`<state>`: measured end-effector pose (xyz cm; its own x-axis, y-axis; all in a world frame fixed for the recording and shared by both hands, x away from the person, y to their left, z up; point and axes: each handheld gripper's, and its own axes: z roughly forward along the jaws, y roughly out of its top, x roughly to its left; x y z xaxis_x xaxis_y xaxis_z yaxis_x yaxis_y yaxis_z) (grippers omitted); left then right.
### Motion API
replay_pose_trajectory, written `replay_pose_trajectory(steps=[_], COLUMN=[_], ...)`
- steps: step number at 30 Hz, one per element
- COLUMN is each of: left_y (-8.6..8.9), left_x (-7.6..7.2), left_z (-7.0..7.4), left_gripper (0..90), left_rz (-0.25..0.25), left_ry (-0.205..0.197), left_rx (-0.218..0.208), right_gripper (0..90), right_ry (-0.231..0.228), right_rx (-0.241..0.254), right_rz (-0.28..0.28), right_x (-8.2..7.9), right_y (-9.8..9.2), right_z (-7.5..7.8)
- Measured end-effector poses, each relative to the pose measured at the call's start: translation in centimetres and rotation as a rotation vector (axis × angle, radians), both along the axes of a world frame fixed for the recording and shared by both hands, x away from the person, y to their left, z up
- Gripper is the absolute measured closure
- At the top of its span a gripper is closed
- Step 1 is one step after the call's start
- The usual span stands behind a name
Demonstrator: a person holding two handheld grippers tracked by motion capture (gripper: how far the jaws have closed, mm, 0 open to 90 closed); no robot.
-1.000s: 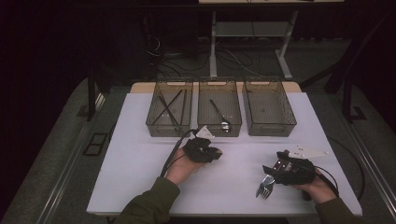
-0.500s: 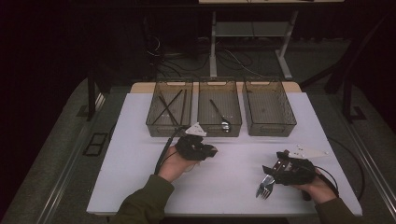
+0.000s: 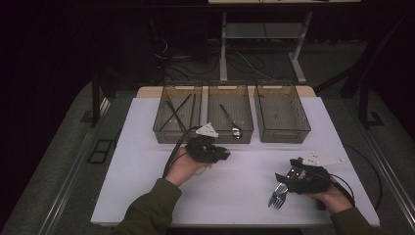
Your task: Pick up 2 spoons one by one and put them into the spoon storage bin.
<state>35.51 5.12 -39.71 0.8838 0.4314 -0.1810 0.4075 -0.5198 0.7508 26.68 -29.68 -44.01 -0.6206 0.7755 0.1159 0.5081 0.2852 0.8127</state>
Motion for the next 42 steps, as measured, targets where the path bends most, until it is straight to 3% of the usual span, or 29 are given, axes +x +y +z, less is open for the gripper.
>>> replay_pose_trajectory(steps=[3, 22, 29, 42], left_y=[-0.2, -1.4, -2.3, -3.8], left_x=[0.6, 4.3, 6.1, 9.0], left_z=[0.6, 3.6, 4.7, 5.3], left_gripper=[73.1, 72.9, 72.9, 72.9], left_rz=[0.010, 0.041, 0.062, 0.085], left_ry=[-0.006, -0.060, -0.063, -0.090], left_rx=[-0.018, -0.008, -0.019, 0.007], right_gripper=[17.9, 17.9, 17.9, 17.9], right_ry=[0.006, -0.002, -0.002, -0.005], right_rx=[0.001, -0.002, 0.001, 0.010], right_rz=[-0.004, -0.009, -0.010, -0.013], right_x=[0.0, 0.0, 0.0, 0.0], right_y=[0.0, -0.1, -0.1, -0.2], right_z=[0.0, 0.0, 0.0, 0.1])
